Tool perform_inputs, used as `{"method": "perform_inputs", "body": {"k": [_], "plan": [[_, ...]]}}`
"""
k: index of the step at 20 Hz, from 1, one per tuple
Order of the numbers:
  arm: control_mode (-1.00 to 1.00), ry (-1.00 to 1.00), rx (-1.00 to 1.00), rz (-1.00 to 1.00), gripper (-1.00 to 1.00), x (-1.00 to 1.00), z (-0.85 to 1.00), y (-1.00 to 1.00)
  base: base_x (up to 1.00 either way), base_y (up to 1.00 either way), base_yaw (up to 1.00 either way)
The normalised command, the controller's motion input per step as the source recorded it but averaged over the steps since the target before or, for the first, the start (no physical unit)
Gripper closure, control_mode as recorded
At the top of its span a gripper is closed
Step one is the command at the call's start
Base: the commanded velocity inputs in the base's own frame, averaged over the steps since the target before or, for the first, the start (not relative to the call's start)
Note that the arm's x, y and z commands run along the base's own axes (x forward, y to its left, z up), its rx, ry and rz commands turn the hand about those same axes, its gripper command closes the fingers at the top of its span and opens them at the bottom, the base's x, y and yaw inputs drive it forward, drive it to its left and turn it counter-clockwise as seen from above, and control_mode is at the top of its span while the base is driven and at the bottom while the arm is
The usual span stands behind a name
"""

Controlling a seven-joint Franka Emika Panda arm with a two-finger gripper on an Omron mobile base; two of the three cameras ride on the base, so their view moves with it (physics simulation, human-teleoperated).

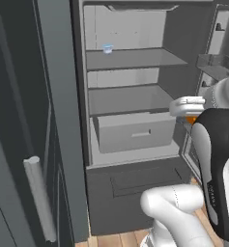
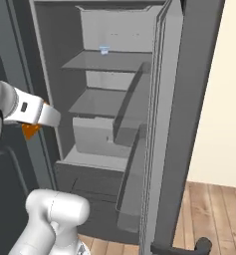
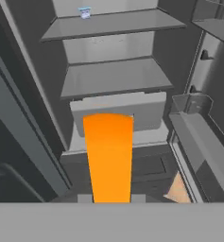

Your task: Pick the cheese from the fridge and the cheese grater from the cabinet and place them next to the salad bowl.

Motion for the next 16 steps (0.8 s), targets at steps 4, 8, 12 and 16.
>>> {"method": "perform_inputs", "body": {"k": [4,8,12,16], "plan": [[1.0,0.0,0.0,0.0,1.0,0.0,0.0,0.0,-1.0,0.0,0.0],[1.0,0.0,0.0,0.0,1.0,0.0,0.0,0.0,-1.0,0.05,0.0],[1.0,0.0,0.0,0.0,1.0,0.0,0.0,0.0,-1.0,0.02,0.01],[1.0,0.0,0.0,0.0,1.0,0.0,0.0,0.0,-1.0,0.0,0.0]]}}
